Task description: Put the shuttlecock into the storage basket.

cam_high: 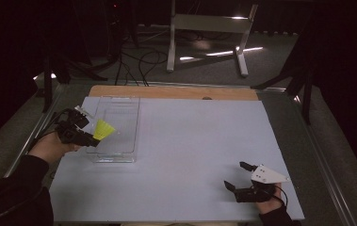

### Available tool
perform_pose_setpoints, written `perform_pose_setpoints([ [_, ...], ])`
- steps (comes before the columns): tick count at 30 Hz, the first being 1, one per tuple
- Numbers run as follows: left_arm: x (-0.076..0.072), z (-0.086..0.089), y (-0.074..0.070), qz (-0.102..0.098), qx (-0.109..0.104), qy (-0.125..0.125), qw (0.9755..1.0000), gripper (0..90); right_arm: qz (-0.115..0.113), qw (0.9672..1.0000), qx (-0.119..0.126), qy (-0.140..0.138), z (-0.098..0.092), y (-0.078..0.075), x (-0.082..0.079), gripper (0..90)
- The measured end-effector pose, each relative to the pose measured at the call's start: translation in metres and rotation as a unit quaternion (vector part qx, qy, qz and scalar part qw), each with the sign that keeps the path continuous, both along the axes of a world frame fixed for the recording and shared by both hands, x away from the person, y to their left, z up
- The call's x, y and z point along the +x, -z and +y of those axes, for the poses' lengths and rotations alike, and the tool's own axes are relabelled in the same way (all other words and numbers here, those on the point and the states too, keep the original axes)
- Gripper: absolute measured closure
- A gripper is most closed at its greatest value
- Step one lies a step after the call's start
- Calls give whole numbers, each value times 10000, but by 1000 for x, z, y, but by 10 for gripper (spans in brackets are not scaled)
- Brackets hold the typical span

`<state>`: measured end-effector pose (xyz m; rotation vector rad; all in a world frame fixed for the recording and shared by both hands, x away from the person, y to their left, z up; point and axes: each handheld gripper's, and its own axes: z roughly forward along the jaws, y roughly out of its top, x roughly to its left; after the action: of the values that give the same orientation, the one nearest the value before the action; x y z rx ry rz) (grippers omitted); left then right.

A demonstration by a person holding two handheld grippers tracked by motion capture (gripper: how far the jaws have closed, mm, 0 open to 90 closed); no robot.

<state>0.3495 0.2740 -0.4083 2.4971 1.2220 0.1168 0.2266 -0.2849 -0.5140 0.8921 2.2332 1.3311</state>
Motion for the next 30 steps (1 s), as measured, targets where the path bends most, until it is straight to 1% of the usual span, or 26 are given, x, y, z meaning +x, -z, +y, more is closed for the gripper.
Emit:
perform_pose_setpoints([
  [6, 1, 3, 7, 71, 38, -47, 10000, 656, 8, 10000, 2, -3, 0, 0, 0, 83],
  [9, 2, 3, 9, 102, 16, -7, 9999, 656, -1, 10000, 1, -9, 1, 0, 0, 83],
  [14, 4, 3, 14, 166, 40, 30, 9998, 656, 10, 10000, 9, -3, 0, 0, 0, 83],
  [19, 7, 1, 17, 165, 195, -26, 9997, 654, 7, 10000, 1, -12, 0, 0, 0, 82],
  [20, 8, 0, 17, 186, 202, -21, 9996, 654, 6, 10000, 2, -17, 0, 0, 0, 82],
  [25, 11, -1, 22, 279, 363, 38, 9989, 654, 15, 10000, 31, -9, 0, 0, 0, 83],
  [27, 12, -2, 24, 296, 382, 17, 9988, 654, 16, 10000, 27, -8, 0, 0, 0, 83],
  [28, 12, -3, 24, 319, 394, 58, 9987, 654, 16, 10000, 24, -12, 0, 0, 0, 82],
  [30, 12, -5, 23, 300, 441, -20, 9986, 653, 11, 10000, 16, -14, 0, 0, 0, 83],
])
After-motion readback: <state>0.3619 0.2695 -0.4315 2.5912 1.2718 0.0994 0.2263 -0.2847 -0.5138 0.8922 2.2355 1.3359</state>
